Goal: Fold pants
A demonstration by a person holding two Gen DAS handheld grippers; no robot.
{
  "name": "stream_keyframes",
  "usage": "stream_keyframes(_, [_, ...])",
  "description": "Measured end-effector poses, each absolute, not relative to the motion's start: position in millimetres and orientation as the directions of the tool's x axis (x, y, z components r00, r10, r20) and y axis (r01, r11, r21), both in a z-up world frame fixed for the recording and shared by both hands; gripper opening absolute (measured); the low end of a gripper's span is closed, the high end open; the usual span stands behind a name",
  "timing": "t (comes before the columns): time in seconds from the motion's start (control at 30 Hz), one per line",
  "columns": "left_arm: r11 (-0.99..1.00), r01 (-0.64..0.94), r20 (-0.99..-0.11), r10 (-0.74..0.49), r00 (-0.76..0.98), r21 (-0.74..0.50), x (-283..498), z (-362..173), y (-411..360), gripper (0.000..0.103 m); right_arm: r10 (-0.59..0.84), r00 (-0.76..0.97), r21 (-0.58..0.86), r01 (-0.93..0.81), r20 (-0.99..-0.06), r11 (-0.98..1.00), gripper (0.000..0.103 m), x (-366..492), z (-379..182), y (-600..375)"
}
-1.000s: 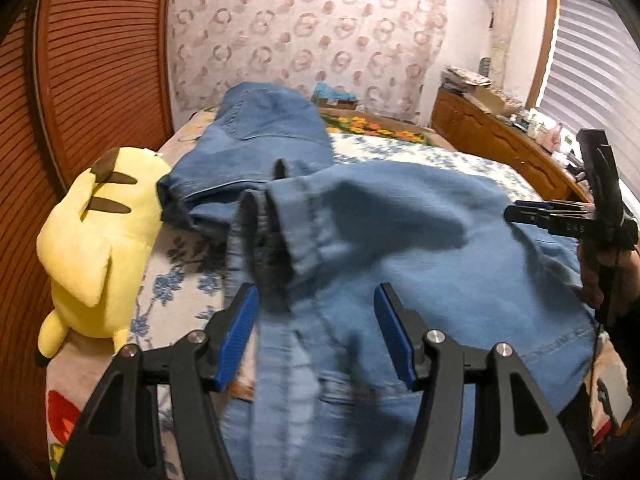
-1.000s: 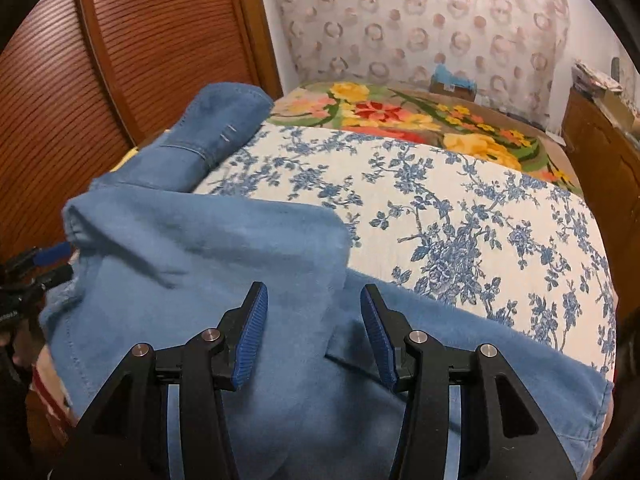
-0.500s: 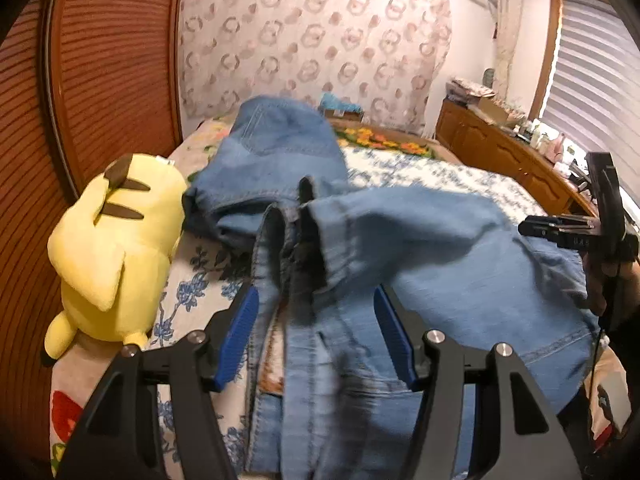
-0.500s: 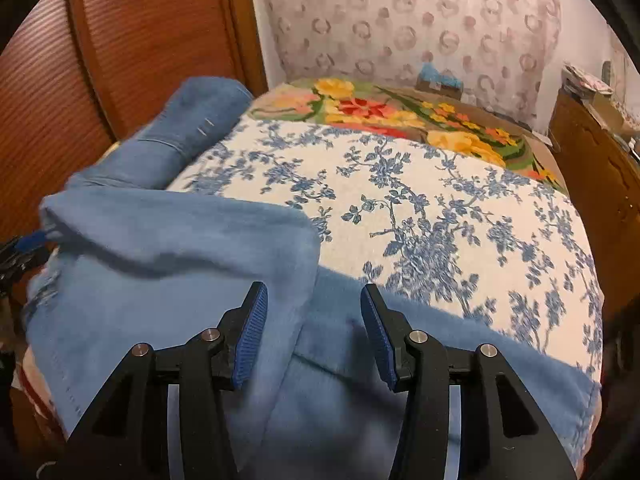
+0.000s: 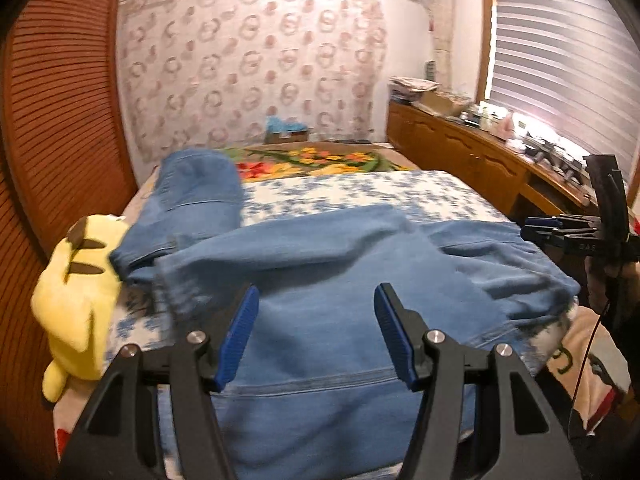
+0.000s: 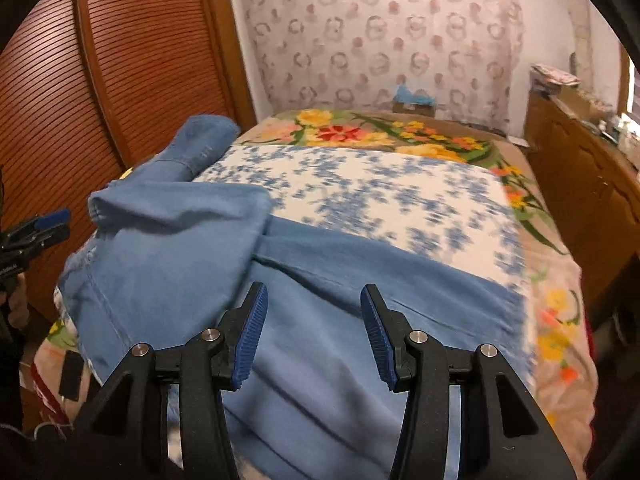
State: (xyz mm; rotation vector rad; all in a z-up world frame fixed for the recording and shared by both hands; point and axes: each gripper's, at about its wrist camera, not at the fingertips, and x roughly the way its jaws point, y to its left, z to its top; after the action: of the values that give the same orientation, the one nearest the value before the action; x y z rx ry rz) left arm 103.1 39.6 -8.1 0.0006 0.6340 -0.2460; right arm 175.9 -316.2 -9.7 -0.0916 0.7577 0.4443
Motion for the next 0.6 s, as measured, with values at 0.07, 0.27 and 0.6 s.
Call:
stream_keyframes(0.07, [0.964,0.253,-0.588,-0.252,0.769,-0.082,103.7,-8.0,25.2,0.060,0.331,0.654,0.064,-0.396,-0.680,0.916,0.049,164.8,-9.3,-333.5])
stream_keyframes(0.27, [0.940,0.325,-0.629,-0.314,0.711,-0.101,107.8,-26.1,-21.2,0.060,0.230,0.688,0.015,-0.304,-0.689,0.953,0.053,139.5,-20.6,-381.1])
stream_keyframes(0.6, [0.922,0.370,-0.710,-0.334,0.620,-0.110,112.1,-72.3,-65.3,0.060,0.150,0.674,0.018,-0.200,-0.723,0.980,0.053,112.4,-49.9,-438.5])
